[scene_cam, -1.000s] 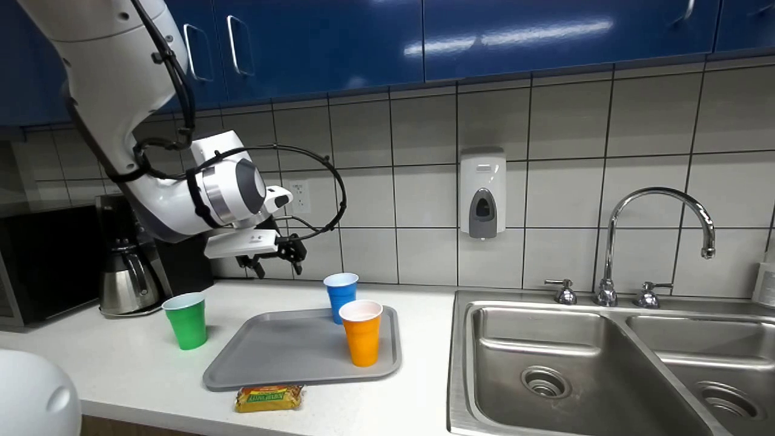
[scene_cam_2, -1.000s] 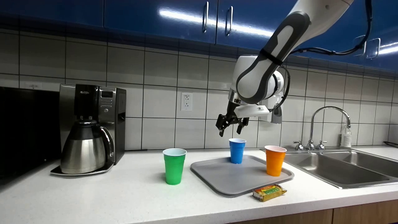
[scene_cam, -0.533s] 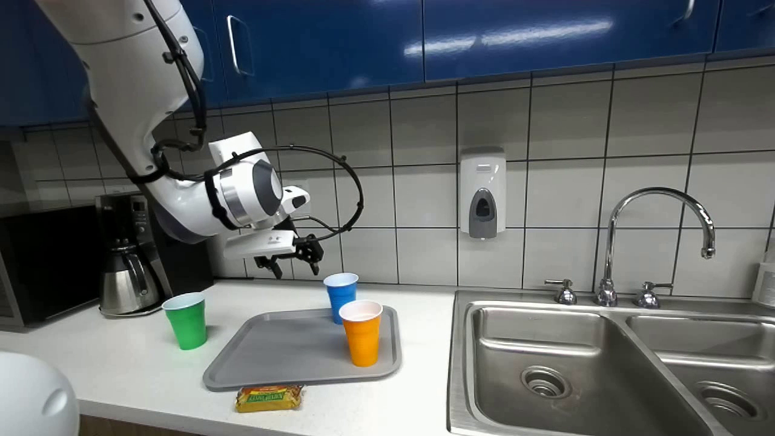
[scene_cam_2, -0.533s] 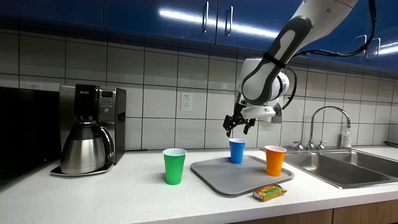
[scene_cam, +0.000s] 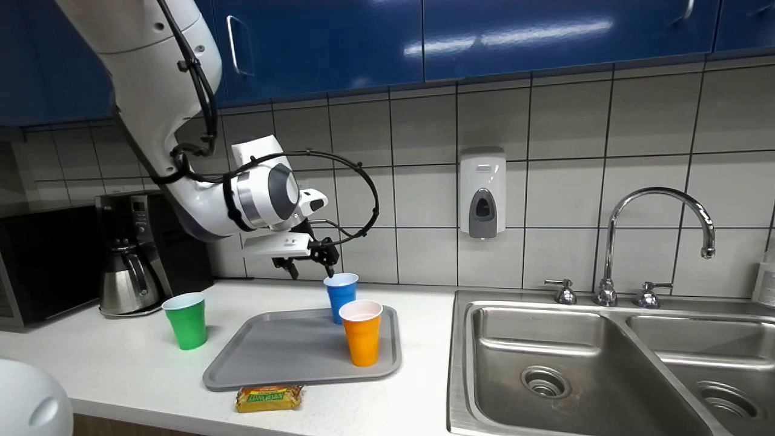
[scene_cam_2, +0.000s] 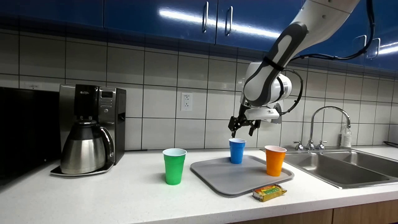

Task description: Remove the cups from the tray

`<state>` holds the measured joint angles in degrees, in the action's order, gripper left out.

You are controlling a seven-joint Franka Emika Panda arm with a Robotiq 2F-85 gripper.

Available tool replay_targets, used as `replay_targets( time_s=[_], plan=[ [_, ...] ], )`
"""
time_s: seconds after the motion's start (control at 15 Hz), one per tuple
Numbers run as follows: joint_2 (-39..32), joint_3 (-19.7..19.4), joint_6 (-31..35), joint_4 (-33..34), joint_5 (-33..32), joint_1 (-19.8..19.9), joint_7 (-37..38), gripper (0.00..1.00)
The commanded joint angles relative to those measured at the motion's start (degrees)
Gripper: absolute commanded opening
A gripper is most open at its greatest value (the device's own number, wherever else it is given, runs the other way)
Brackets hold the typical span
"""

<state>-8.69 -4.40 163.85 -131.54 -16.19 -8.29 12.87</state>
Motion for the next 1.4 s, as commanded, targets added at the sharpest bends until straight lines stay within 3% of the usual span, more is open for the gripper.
replay_targets(
  time_s=[0.0,1.33],
  plan=[
    [-2.2,1.4,-0.3,3.4,2.3,1.6,-2.1,1.0],
    [-17.4,0.3,-0.2,17.9,4.7,-0.2,-1.7,1.0]
  ],
)
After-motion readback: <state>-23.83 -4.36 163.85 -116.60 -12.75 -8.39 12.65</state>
